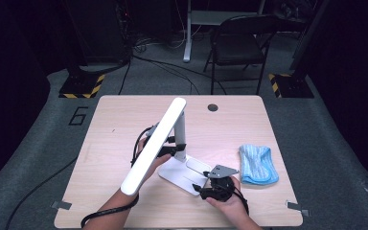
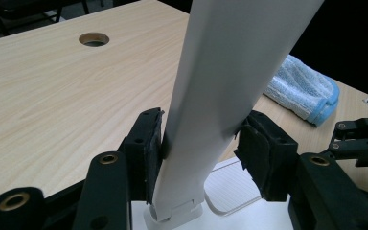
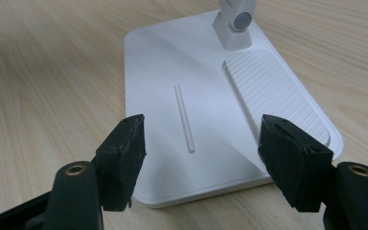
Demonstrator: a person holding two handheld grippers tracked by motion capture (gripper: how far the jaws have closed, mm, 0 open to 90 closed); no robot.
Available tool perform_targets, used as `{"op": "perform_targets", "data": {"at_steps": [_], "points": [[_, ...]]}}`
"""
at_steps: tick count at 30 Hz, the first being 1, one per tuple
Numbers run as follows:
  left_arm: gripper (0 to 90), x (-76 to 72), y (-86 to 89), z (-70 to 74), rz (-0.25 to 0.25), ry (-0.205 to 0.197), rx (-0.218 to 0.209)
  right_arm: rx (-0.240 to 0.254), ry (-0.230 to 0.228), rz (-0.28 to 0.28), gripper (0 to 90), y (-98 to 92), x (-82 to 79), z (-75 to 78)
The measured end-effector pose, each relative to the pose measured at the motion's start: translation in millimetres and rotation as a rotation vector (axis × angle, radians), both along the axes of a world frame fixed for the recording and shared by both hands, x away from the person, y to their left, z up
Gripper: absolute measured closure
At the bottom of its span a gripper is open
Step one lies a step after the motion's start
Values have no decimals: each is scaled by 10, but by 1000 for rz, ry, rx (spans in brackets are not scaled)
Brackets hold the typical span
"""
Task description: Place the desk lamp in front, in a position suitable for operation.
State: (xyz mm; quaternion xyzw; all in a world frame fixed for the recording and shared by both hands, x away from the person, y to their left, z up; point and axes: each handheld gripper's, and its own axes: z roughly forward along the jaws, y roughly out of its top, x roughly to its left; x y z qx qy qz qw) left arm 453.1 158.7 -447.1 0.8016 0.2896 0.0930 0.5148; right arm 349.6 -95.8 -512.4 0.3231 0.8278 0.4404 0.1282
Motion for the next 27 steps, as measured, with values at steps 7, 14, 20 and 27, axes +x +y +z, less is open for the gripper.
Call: {"op": "perform_targets", "data": {"at_steps": [7,14,20,27], "points": [[515,7,-9,9,23,-14,14,-15,-3,-6,323,9,16,-25],[520,28,-11,21,55,-19,27,-80,-40,-9,282,60,24,-58],[527,45,13,23,89,-24,30,-99,-47,-39,258,38,42,-67],[531,37,52,18,104,-23,28,-129,-40,-55,250,22,95,-106]]}}
